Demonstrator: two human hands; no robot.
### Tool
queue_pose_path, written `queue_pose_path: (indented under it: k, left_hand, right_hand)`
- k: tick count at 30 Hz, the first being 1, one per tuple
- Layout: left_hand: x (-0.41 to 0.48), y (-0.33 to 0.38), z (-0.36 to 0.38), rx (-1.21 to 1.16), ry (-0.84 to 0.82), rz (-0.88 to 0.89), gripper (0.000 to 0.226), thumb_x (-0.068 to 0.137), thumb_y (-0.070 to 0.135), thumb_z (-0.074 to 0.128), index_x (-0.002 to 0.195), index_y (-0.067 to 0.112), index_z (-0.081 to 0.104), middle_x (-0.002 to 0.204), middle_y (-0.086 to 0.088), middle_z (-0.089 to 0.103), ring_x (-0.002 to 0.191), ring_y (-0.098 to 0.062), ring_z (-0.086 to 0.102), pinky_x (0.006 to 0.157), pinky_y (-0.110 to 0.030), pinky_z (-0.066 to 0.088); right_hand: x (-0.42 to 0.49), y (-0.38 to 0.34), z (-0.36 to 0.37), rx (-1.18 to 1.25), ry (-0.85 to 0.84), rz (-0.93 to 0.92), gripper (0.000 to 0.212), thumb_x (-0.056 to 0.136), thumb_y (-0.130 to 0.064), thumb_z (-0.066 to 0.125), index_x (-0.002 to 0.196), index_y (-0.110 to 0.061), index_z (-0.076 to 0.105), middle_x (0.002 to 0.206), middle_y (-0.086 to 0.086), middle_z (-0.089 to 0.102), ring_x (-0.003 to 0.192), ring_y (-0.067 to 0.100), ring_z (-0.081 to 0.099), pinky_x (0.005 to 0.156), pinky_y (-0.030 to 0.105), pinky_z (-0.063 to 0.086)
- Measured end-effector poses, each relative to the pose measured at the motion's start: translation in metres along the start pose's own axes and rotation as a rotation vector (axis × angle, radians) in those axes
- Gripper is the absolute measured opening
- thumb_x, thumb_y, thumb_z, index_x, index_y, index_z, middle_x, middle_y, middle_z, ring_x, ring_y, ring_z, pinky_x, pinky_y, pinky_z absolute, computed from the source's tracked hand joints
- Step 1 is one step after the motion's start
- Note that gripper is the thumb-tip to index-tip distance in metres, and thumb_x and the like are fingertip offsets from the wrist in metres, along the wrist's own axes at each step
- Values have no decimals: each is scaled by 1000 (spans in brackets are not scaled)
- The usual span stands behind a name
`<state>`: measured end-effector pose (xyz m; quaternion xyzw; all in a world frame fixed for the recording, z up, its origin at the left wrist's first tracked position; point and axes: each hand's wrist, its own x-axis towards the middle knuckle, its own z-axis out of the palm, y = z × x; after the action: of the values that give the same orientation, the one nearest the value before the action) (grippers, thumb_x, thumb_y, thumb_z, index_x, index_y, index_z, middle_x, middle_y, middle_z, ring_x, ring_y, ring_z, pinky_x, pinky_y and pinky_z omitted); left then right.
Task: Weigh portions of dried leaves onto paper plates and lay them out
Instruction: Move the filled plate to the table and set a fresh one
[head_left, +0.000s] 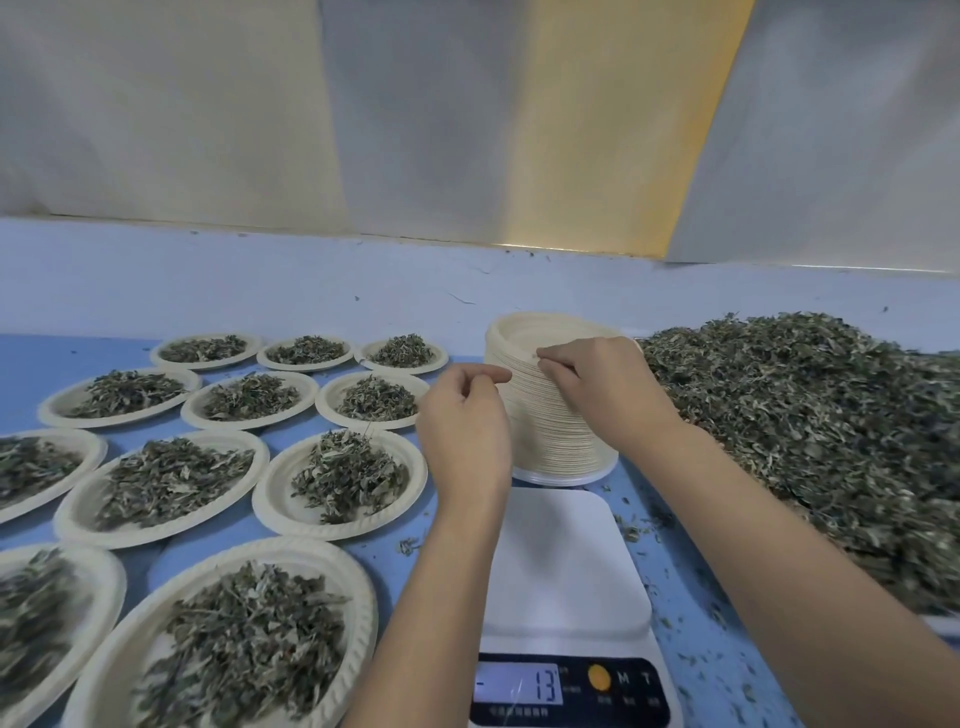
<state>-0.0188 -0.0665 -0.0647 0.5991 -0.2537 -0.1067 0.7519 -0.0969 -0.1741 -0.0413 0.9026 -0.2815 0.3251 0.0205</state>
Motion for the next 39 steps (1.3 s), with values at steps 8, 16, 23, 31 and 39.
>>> queue_pose_path:
  k: [8, 16, 23, 31, 39]
  left_hand:
    - [0, -3, 0, -4, -13, 10, 32, 86, 4, 43, 74, 20, 68, 72, 8, 64, 68, -9, 54, 69, -29, 44]
    - [0, -4, 2, -4, -51, -10, 32, 86, 5, 43, 73, 23, 65, 79, 10, 66, 81, -13, 61, 76, -30, 47]
    - [-1, -5, 4, -2, -71, -24, 32, 87, 5, 42, 73, 23, 64, 81, 9, 67, 86, -17, 63, 82, -36, 48]
    - [-2, 1, 0, -112, -52, -29, 21, 91, 9, 44, 101, 18, 61, 91, 2, 69, 82, -15, 65, 86, -38, 51]
    - [9, 7, -21, -123, 51, 28, 28, 89, 22, 59, 62, 19, 50, 57, 7, 55, 60, -18, 51, 68, -37, 45]
  right_hand:
    - [0, -6, 9, -55, 47, 1, 30, 100, -14, 42, 103, 4, 65, 102, 18, 68, 98, 33, 58, 85, 43, 41]
    - [2, -10, 11, -35, 105, 25, 26, 99, -8, 44, 101, 6, 65, 99, 21, 66, 96, 35, 55, 83, 43, 37]
    - [2, -7, 9, -38, 114, 16, 28, 100, -9, 42, 109, 4, 65, 105, 18, 66, 101, 33, 54, 86, 36, 37]
    - [-10, -26, 5, 39, 396, -197, 17, 89, 4, 56, 100, 7, 68, 91, 19, 69, 84, 38, 62, 83, 39, 47]
    - [-42, -55, 13, 3, 477, -503, 13, 79, 3, 63, 88, 1, 72, 82, 9, 70, 76, 28, 67, 97, 42, 49]
